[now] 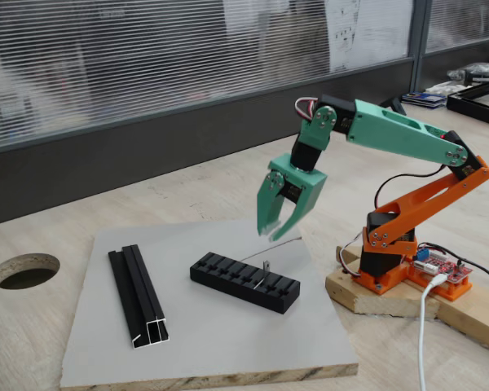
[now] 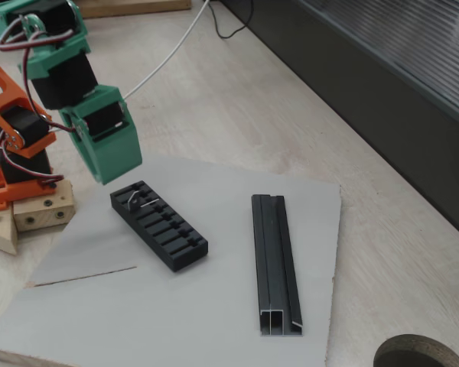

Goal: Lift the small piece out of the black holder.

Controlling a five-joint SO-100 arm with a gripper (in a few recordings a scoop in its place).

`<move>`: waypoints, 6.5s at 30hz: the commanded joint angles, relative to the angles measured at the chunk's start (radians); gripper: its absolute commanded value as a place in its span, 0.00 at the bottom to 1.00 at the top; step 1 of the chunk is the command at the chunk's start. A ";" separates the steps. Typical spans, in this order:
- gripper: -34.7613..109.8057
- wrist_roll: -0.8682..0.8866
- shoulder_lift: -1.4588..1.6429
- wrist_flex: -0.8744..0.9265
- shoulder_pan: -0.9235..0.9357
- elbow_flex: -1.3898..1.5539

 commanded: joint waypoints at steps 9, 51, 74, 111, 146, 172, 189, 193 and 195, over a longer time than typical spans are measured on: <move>0.34 0.012 0.017 0.008 -0.046 0.011; 0.62 0.015 -0.020 0.003 -0.061 0.101; 0.62 0.138 -0.166 -0.071 -0.058 0.092; 0.62 0.104 -0.244 -0.095 -0.060 0.097; 0.62 0.060 -0.245 -0.097 0.023 0.083; 0.62 0.058 -0.302 -0.095 0.021 0.044; 0.62 0.058 -0.308 -0.094 0.020 0.037; 0.62 0.060 -0.307 -0.092 -0.021 0.037; 0.62 0.061 -0.307 -0.094 -0.061 0.037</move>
